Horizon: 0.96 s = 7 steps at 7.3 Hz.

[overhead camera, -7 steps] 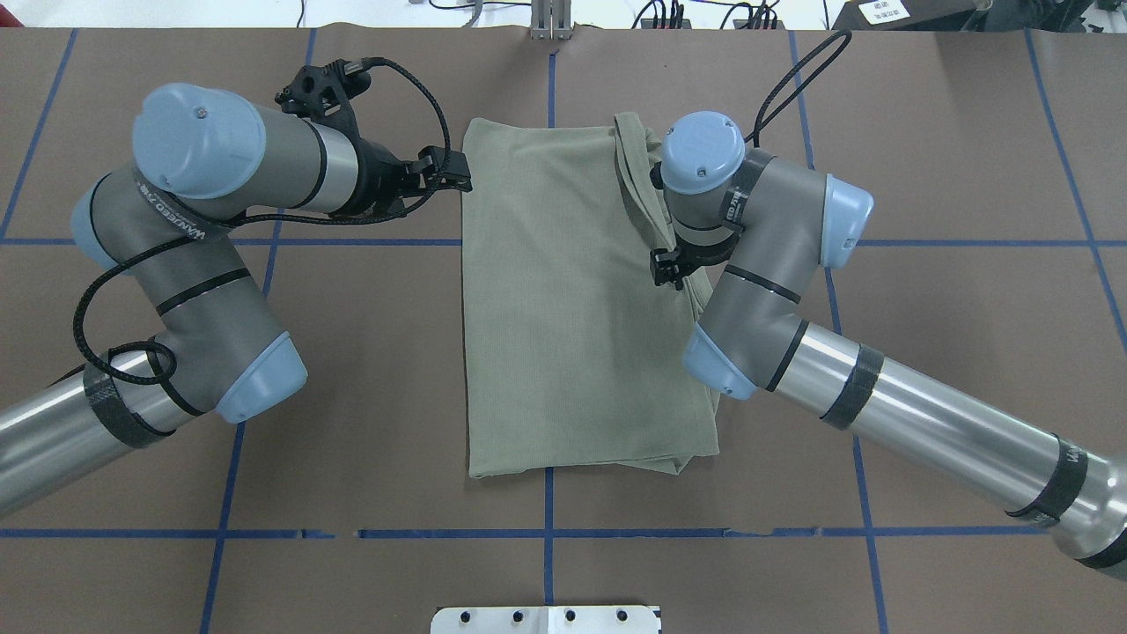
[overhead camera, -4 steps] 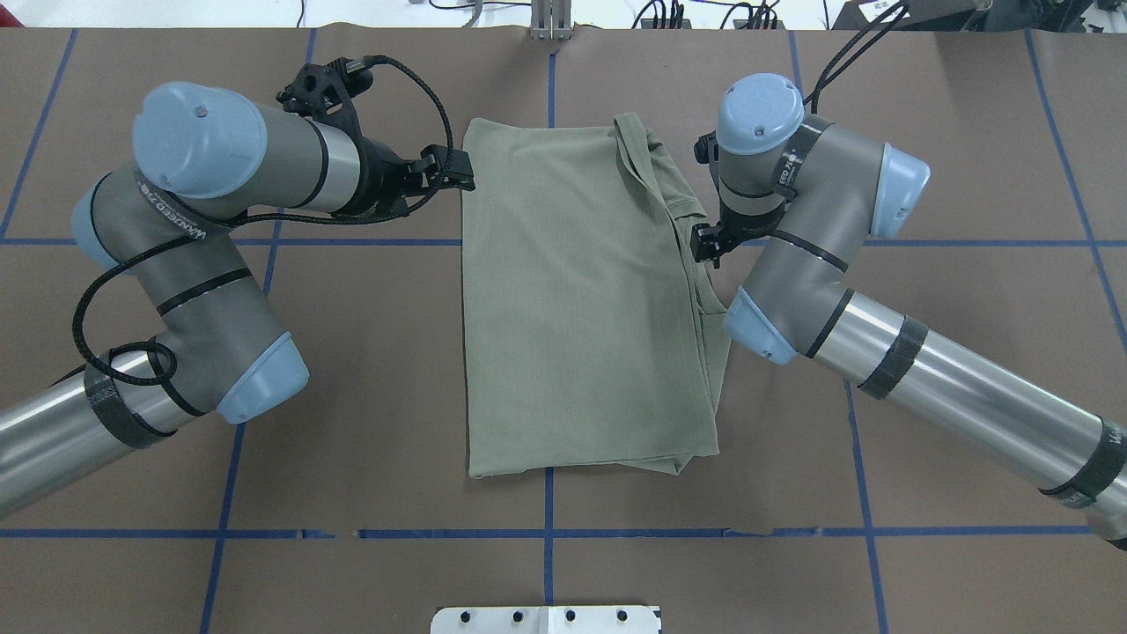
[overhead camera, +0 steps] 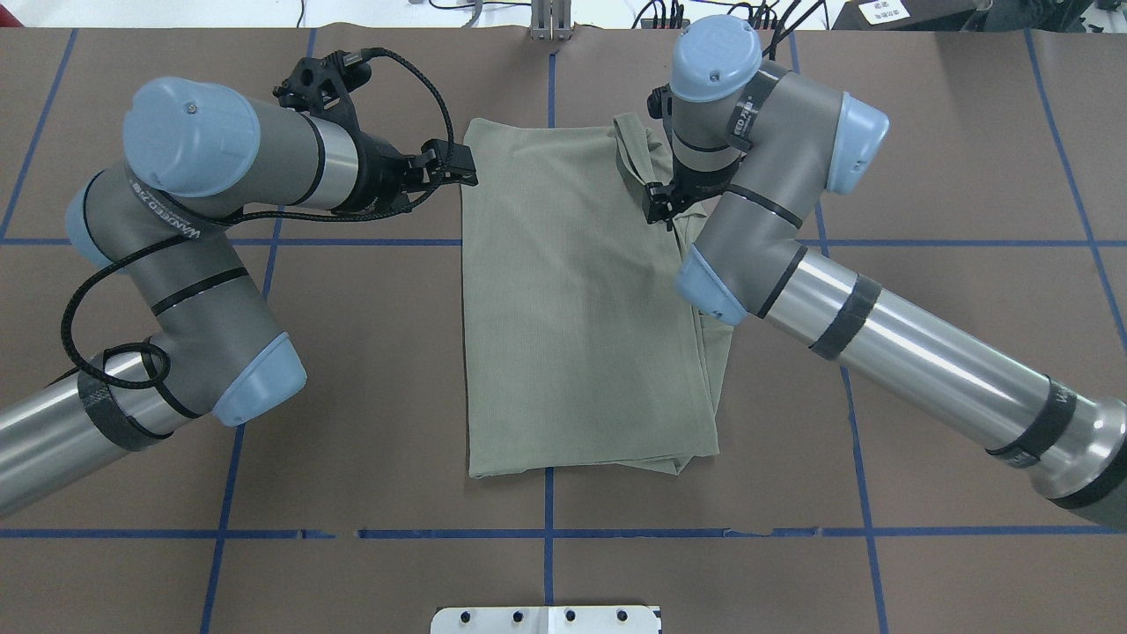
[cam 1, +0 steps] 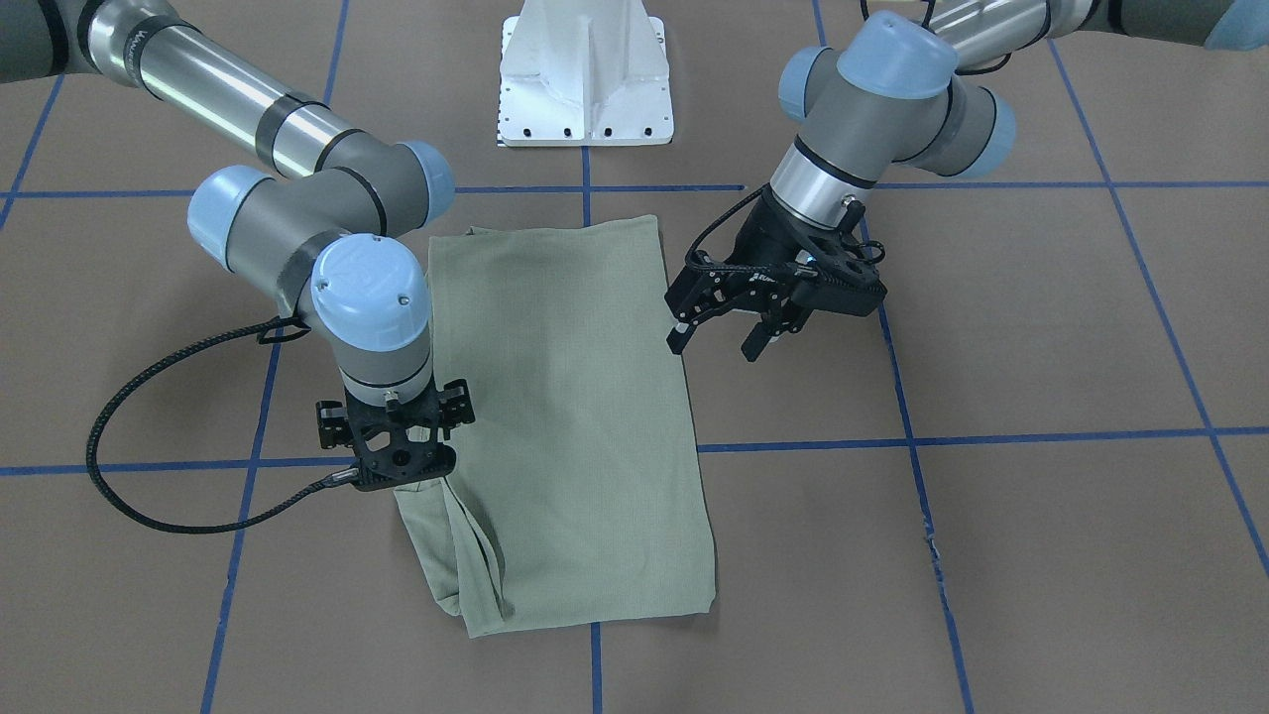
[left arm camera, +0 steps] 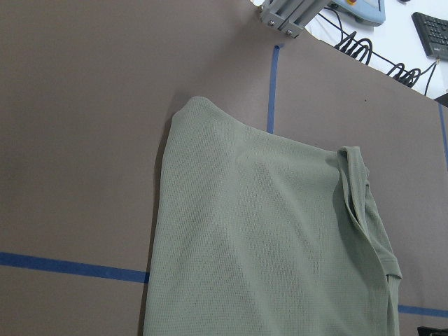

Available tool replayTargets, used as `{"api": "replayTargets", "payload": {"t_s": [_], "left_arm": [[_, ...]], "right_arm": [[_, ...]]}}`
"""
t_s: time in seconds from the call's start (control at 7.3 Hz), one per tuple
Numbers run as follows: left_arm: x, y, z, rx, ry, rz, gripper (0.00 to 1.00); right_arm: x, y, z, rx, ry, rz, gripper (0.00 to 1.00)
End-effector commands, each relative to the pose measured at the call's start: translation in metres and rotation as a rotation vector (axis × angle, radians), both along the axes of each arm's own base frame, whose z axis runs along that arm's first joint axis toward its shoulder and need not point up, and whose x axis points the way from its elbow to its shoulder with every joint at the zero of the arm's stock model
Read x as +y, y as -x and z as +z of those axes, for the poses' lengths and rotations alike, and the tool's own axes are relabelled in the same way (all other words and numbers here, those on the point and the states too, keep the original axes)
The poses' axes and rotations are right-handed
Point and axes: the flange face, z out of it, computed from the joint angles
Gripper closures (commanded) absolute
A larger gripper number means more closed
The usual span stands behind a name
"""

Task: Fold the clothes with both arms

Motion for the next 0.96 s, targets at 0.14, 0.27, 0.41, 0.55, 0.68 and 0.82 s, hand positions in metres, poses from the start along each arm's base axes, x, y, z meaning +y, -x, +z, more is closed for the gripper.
{"api": "replayTargets", "payload": {"t_s": [0.14,0.27,0.41,0.55,0.68,0.82], "left_arm": [[0.001,0.002,-0.002,0.002,-0.004,-0.004,0.00],[0.001,0.002,-0.001,0.001,-0.003,-0.004,0.00],[0.001,0.002,-0.001,0.001,-0.003,-0.004,0.00],[0.000,0.003,-0.001,0.001,-0.003,-0.005,0.00],[0.001,0.002,-0.001,0.001,-0.003,-0.004,0.00],[0.001,0.002,-0.001,0.001,-0.003,-0.004,0.00]], "right_arm": [[-0.040,0.042,0.009,-0.025,-0.033,0.002,0.00],[-0.044,0.047,0.006,-0.018,-0.033,0.003,0.00],[-0.045,0.048,0.011,-0.014,-0.029,0.003,0.00],[-0.046,0.048,0.016,-0.006,-0.024,0.004,0.00],[-0.047,0.047,0.020,0.008,-0.027,0.012,0.00],[-0.048,0.048,0.027,0.018,-0.022,0.013,0.00]]}}
